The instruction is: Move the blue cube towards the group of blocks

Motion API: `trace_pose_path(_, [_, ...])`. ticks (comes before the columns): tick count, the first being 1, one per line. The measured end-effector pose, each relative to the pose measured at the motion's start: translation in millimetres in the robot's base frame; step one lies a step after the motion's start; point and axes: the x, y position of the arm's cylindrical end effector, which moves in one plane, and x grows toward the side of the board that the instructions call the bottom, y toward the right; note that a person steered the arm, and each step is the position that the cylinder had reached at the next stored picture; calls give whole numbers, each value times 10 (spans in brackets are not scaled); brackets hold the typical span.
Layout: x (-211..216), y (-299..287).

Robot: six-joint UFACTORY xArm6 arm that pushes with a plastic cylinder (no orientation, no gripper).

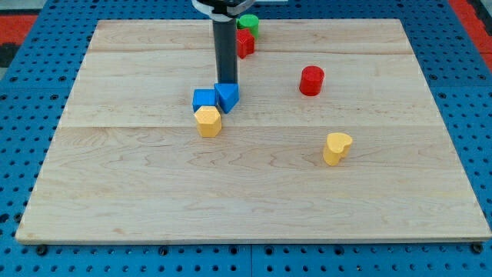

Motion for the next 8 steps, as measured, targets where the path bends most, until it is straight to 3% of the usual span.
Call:
trace_pose_path(3, [137, 1269])
trace_pose_path(4, [426, 937])
trace_pose_path(8, [501, -76])
